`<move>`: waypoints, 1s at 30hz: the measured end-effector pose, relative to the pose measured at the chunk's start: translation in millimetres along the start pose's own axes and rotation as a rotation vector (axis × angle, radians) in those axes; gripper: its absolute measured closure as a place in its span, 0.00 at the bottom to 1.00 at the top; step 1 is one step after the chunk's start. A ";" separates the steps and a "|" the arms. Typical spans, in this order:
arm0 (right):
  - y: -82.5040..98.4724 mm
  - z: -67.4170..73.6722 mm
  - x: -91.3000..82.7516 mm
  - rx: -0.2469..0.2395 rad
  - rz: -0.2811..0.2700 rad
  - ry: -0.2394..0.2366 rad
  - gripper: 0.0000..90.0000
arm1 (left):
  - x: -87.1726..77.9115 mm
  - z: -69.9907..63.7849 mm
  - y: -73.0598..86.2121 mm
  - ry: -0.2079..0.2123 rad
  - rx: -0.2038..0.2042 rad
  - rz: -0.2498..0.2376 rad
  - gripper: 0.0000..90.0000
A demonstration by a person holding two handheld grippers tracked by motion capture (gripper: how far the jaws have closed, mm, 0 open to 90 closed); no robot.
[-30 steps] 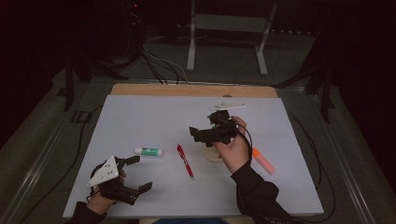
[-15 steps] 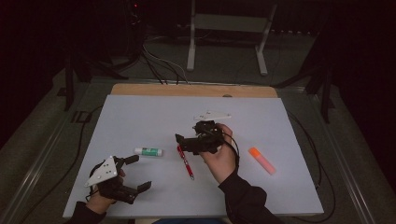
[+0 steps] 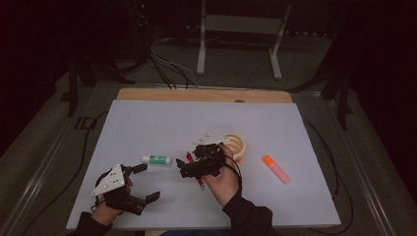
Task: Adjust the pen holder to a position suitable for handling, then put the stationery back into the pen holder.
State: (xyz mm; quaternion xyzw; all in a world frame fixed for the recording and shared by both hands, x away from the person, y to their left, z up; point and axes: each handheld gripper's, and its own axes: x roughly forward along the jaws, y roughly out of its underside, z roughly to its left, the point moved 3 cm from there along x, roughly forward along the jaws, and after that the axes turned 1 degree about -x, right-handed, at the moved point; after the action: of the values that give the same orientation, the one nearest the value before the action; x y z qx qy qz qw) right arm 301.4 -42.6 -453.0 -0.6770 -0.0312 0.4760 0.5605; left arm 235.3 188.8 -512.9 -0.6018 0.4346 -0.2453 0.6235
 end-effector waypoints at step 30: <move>58.2 -5.1 33.0 0.125 0.157 0.090 0.55 | -0.6 0.0 -0.6 0.000 -0.002 -0.004 0.00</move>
State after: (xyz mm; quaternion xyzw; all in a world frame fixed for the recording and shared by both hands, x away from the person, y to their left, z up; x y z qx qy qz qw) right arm 294.2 -48.8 -519.5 -0.6617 0.0769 0.4888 0.5634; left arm 235.2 189.2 -512.1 -0.6034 0.4335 -0.2462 0.6223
